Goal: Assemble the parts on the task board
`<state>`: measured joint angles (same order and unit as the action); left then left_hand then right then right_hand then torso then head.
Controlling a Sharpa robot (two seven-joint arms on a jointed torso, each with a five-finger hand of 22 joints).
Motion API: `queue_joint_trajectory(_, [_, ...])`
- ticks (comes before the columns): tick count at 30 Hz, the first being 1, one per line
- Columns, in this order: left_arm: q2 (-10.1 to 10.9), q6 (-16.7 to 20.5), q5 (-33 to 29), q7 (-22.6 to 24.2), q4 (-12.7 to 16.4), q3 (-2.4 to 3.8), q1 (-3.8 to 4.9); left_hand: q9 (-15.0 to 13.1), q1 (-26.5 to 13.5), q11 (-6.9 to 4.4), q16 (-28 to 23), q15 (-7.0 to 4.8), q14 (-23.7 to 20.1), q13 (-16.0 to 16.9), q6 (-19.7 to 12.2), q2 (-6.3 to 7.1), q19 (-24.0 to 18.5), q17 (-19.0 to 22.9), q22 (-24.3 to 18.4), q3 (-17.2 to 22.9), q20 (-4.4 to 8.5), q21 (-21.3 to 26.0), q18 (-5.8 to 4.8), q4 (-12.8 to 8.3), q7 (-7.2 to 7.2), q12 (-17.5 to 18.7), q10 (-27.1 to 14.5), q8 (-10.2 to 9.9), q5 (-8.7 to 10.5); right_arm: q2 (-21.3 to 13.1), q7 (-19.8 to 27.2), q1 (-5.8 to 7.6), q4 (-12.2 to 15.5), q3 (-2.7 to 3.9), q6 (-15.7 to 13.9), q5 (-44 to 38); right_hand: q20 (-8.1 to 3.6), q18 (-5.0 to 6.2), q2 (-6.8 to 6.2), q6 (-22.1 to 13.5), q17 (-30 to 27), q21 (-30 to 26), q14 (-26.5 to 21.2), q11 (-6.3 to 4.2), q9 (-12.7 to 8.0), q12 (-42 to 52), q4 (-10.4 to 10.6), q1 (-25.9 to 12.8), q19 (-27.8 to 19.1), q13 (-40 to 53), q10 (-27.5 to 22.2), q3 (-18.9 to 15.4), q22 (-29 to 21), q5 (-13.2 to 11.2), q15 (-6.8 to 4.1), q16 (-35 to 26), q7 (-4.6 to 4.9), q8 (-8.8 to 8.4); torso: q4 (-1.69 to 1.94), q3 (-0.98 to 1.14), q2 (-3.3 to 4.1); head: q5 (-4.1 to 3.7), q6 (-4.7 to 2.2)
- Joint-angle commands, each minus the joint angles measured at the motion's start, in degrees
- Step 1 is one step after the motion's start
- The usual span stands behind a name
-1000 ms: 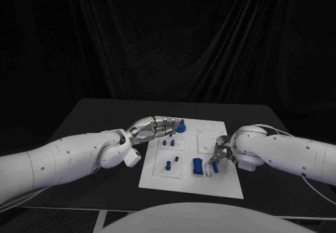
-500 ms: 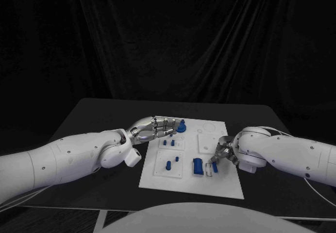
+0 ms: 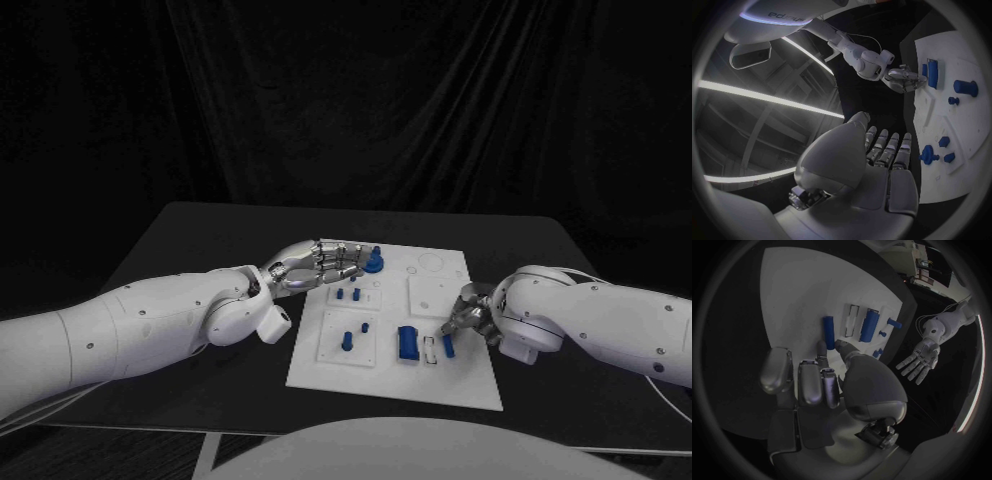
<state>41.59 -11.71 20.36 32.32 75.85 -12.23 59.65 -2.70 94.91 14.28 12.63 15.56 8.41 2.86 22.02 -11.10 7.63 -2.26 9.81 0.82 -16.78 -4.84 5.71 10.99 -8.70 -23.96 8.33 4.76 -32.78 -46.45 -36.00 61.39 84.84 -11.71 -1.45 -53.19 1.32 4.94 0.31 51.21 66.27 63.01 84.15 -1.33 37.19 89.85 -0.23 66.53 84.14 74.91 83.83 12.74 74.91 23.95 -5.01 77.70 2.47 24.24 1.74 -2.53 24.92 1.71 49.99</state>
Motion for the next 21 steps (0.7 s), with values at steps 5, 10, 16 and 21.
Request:
queue_joint_trajectory(5, [-0.15, -0.5, -0.28, 0.73, 0.06, 0.06, -0.09, -0.08, -0.27, 0.18, 0.38, -0.31, 0.28, 0.08, 0.5, 0.46, -0.51, -0.05, -0.05, 0.35, -0.06, 0.35, -0.47, 0.06, -4.57, -0.2, 0.39, 0.28, -0.18, -1.31, -0.89, 0.27, 2.18, -0.09, -1.82, 1.85, -0.38, -0.09, -0.42, 0.35, -0.09, -0.01, 1.9, -0.38, -0.08, 0.15, -0.15, -0.56, 0.27, 15.09, 6.17, 0.67, 8.62, 2.43, -0.36, 0.1, 0.1, 0.29, -0.01, -0.01, -0.03, 0.03, 0.01])
queue_joint_trajectory(10, [-0.1, -0.5, -0.28, 0.75, 0.08, 0.06, -0.1, -0.08, -0.27, 0.18, 0.38, -0.31, 0.28, 0.08, 0.5, 0.46, -0.51, -0.05, -0.05, 0.35, -0.06, 0.35, -0.47, 0.06, -4.57, -0.2, 0.39, 0.28, -0.18, -2.03, -0.81, 0.34, 3.63, -0.09, -2.38, 2.42, -0.36, -0.1, -0.74, 0.36, -0.16, 0.0, 1.89, -0.31, -0.25, 0.15, 0.14, -1.31, 0.28, 15.09, 6.17, 0.59, 8.63, 2.54, -0.32, 0.08, 0.21, 0.24, 0.01, -0.01, -0.03, 0.03, 0.01])
queue_joint_trajectory(16, [-0.11, -0.58, -0.28, 0.72, 0.04, 0.06, -0.11, -0.08, -0.27, 0.18, 0.38, -0.31, 0.28, 0.08, 0.5, 0.46, -0.51, -0.05, -0.05, 0.35, -0.06, 0.35, -0.47, 0.06, -4.57, -0.2, 0.39, 0.28, -0.18, -2.43, -0.73, 0.36, 4.88, -0.09, -3.07, 4.22, -0.35, -0.1, -0.86, 0.27, -0.14, -0.04, 1.9, -0.27, -0.37, 0.15, 0.27, -1.62, 0.28, 15.09, 6.17, 0.57, 8.62, 2.48, -0.3, 0.1, 0.26, 0.14, 0.04, 0.0, -0.02, -0.12, 0.01])
queue_joint_trajectory(21, [-0.1, -0.62, -0.28, 0.72, 0.03, 0.06, -0.13, -0.08, -0.27, 0.18, 0.38, -0.31, 0.28, 0.08, 0.5, 0.46, -0.51, -0.05, -0.05, 0.35, -0.06, 0.35, -0.47, 0.06, -4.57, -0.2, 0.39, 0.28, -0.18, -2.46, -0.57, 0.35, 5.35, -0.1, -3.94, 5.84, -0.33, -0.1, -0.89, 0.25, -0.13, -0.08, 1.91, -0.22, -0.51, 0.15, 0.5, -2.03, 0.27, 15.09, 6.17, 0.57, 8.61, 2.28, -0.26, 0.12, 0.3, 0.06, 0.02, -0.02, -0.01, -0.05, 0.01])
